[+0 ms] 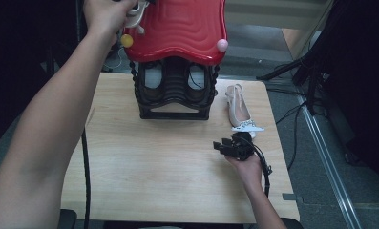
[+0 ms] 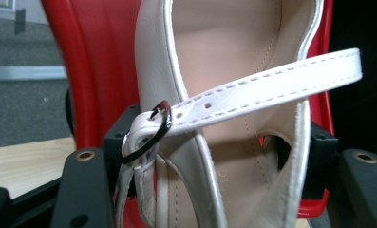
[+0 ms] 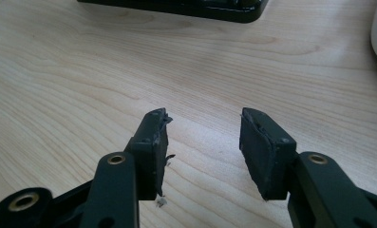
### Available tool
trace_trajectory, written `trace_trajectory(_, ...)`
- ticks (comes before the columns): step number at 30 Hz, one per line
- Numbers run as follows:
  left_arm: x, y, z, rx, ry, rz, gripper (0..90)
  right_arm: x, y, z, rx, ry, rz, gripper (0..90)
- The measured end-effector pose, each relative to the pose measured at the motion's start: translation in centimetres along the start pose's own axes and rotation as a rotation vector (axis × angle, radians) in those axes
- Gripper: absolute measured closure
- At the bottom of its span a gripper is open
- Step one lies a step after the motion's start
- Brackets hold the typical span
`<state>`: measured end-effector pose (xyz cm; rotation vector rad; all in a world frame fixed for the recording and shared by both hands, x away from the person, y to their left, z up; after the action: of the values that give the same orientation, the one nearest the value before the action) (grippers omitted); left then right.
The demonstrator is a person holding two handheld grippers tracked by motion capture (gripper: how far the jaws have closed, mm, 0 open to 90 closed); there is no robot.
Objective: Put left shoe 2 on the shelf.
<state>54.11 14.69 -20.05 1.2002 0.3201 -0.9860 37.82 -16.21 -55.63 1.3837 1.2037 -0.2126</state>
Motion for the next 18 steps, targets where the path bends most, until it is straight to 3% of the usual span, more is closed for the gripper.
trace_trajectory(7,1.9,-0.3,0.4,-0.009,0.003,-0.005,34.5,0.0,0.1,-0.3,-0.04,-0.006,0.024,53.4)
trace_trajectory(12,3.0,-0.9,0.4,-0.014,0.014,-0.006,34.1,-0.1,0.1,-0.2,-0.032,-0.005,0.023,53.4)
trace_trajectory(15,3.2,-1.1,0.5,-0.005,0.024,0.013,33.6,-0.2,0.1,-0.2,-0.03,-0.009,0.023,53.4)
trace_trajectory(18,3.3,-1.4,0.8,0.024,0.032,-0.001,31.4,-0.1,0.1,-0.2,-0.027,-0.008,0.022,53.3)
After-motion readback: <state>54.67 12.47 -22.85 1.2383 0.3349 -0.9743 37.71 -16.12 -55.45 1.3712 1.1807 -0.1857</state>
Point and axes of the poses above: each handheld gripper's, and its own axes: x roughly forward along the jaws, y roughly out of its top, z roughly to its right, the point moved 7 cm from there along x, roughly forward along the jaws, and after that the axes turned 6 degrees about -z, right-handed, at the moved point
